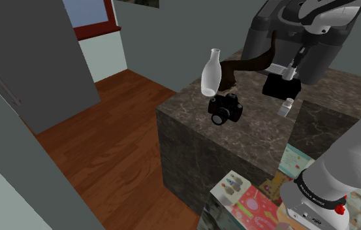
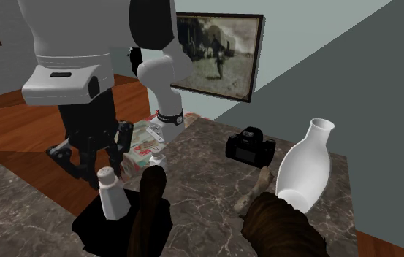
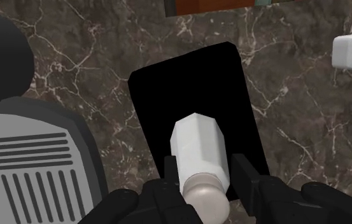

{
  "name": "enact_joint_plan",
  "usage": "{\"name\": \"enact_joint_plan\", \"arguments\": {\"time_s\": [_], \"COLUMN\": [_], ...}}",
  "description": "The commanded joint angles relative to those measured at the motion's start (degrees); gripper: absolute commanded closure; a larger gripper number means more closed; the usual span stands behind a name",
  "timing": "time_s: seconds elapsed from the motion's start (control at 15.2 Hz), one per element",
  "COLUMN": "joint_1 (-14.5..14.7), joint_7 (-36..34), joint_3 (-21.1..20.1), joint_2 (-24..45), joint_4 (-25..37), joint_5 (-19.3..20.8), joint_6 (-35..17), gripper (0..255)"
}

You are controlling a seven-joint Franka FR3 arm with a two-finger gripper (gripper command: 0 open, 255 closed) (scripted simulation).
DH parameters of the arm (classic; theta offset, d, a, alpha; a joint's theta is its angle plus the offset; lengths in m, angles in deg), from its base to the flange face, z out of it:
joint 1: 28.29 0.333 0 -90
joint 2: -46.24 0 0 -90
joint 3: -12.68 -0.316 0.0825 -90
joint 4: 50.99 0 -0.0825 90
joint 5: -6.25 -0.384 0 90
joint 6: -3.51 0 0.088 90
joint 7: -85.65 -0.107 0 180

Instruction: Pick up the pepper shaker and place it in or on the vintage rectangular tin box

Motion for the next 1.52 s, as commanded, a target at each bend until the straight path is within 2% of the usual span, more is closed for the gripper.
{"name": "enact_joint_plan", "arguments": {"time_s": [0.0, 0.33, 0.4, 0.73, 0.99, 1.45], "joint_1": [0.0, 0.0, 0.0, 0.0, 0.4, 0.4], "joint_7": [0.1, 0.1, 0.1, 0.1, -1.8, -1.8], "joint_3": [0.0, 0.0, 0.0, 0.0, -0.7, -0.7], "joint_2": [0.2, 0.2, 0.2, 0.2, -3.3, -3.3], "joint_4": [-0.1, -0.1, -0.1, -0.1, 4.3, 4.3], "joint_5": [-0.1, -0.1, -0.1, -0.1, 2.5, 2.5], "joint_6": [-0.3, -0.3, -0.3, -0.3, 6.7, 6.7], "gripper": [255, 255, 0, 0, 0, 0]}}
